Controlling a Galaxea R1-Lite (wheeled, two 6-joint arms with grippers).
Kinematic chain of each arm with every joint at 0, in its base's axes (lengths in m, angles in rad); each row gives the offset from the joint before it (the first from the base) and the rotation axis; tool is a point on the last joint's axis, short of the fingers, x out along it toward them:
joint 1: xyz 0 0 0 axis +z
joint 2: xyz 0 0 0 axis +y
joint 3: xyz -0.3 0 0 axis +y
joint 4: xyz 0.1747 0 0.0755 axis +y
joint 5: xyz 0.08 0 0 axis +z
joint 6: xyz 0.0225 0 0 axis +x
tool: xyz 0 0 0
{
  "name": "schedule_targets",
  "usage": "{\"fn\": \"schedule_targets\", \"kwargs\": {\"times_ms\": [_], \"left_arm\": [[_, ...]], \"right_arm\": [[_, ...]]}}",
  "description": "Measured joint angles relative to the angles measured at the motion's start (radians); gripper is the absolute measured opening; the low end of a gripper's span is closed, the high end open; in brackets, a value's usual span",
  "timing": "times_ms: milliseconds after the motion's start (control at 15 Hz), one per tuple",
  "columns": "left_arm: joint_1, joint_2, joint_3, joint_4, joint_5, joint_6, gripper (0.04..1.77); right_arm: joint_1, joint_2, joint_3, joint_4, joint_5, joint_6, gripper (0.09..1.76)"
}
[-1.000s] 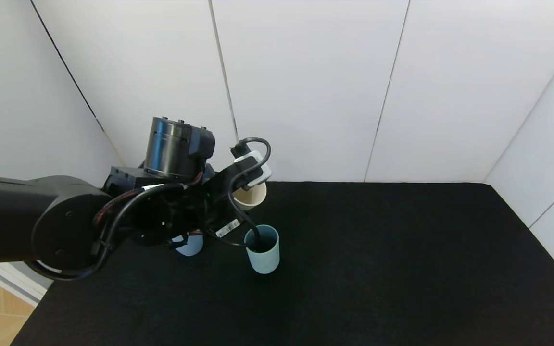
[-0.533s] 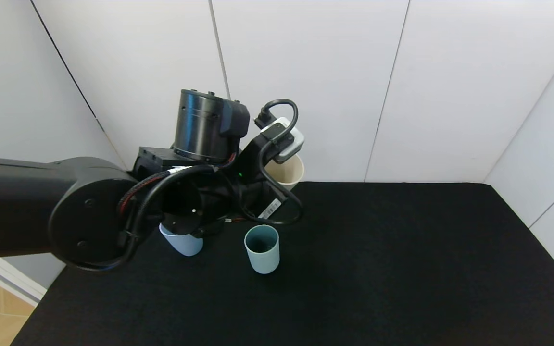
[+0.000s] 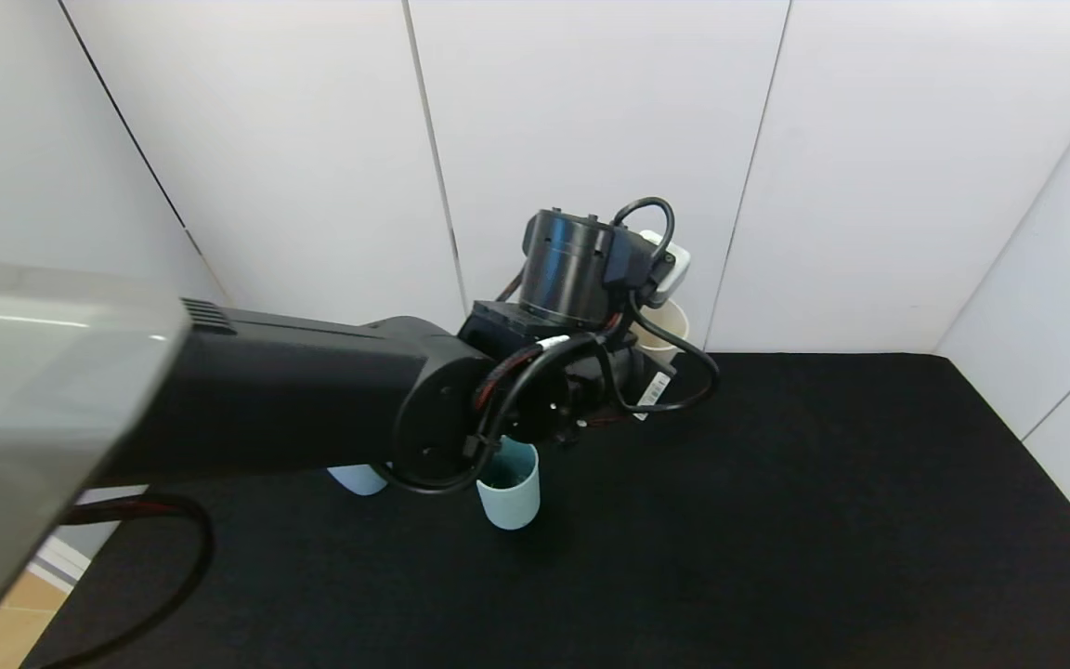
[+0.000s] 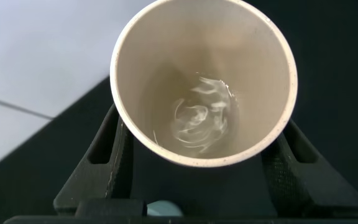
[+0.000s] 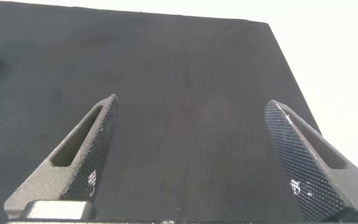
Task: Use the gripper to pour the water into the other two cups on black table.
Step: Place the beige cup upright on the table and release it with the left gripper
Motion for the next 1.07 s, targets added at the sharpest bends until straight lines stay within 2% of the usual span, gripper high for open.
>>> {"fn": "schedule_targets", "kwargs": {"times_ms": [533,733,933,1067], "left_arm": [[-0.023,0.241,-0.206,0.008,0.011,-0.250,1.19],[-0.020,0.311,-0.275,0.008,0.020,-0.298,1.19],[-0.017,0.379,-0.354,0.012,0.065,-0.316,1.19],[-0.017,0.410,-0.373,0.013,0.067,-0.317,1.19]], "right_arm": [[0.000,0.000,0.000,0.000,0.000,0.000,1.71],[0.000,0.000,0.000,0.000,0.000,0.000,1.71],[0.000,0.000,0.000,0.000,0.000,0.000,1.71],[0.000,0.000,0.000,0.000,0.000,0.000,1.71]]}}
